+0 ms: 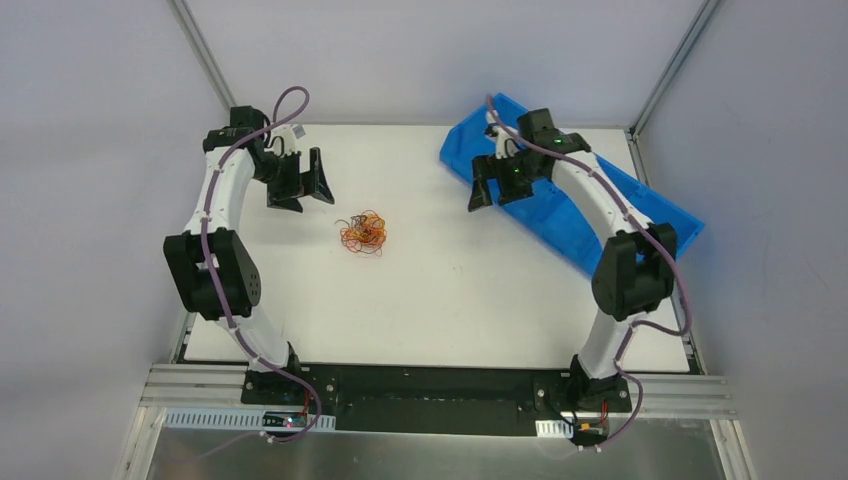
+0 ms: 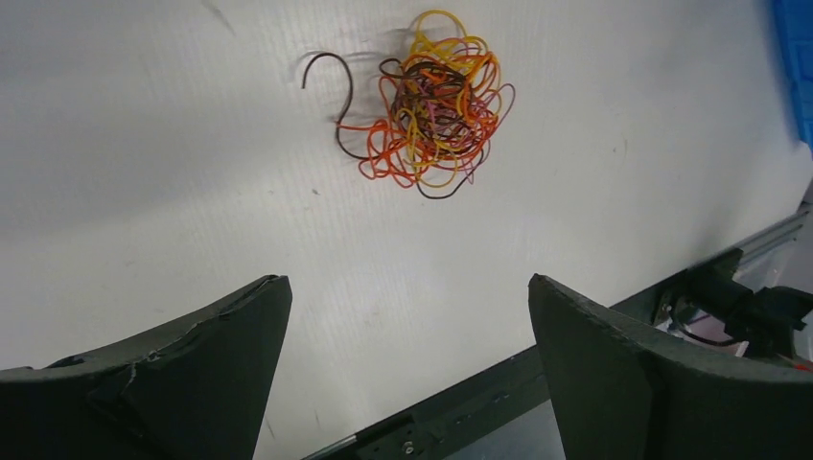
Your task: Untangle the cables
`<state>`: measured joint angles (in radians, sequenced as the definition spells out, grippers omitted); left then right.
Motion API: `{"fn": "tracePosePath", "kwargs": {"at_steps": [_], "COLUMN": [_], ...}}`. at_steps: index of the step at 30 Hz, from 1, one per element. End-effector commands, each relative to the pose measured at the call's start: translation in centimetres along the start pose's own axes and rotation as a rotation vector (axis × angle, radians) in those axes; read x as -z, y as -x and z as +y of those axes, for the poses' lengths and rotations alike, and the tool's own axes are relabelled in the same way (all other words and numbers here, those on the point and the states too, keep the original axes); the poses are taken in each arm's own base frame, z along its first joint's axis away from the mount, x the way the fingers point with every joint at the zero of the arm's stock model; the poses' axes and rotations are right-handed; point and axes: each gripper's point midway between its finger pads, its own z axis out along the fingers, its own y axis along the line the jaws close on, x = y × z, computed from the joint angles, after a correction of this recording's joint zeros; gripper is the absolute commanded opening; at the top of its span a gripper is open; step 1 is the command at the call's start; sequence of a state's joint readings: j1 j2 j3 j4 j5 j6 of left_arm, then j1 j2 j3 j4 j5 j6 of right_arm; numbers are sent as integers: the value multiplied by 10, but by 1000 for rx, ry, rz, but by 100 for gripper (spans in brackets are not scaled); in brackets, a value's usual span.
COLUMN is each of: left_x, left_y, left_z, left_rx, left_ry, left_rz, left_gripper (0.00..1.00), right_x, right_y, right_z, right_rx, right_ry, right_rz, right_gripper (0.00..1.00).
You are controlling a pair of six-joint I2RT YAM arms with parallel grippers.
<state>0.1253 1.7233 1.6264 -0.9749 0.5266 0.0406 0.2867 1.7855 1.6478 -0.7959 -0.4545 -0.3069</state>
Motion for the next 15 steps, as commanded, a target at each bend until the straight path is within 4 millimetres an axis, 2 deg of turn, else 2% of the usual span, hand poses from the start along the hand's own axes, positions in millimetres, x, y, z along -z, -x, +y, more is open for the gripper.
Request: {"fn": "tracePosePath", "kwargs": {"at_steps": [1,4,9,15], "left_x": [-25,-48,-86,-121], "left_y": [-5,-8,-18,-35], "left_z": [-23,-24,-30,-39], "left_rx": [-15,25,38,48], "left_ry": [-192,-268,-323,-343], "left_rz": [55,86,122,165], "left_gripper": [99,99,96,93], "right_x": [-46,-77,-135,-175], "right_y": [15,23,8,-8], "right_z": [48,69,102,121], "right_rx": [52,10,22,12], "right_ry": [132,194,240,253], "right_rz": [14,28,90,127], "right_gripper": [100,100,100,99]}}
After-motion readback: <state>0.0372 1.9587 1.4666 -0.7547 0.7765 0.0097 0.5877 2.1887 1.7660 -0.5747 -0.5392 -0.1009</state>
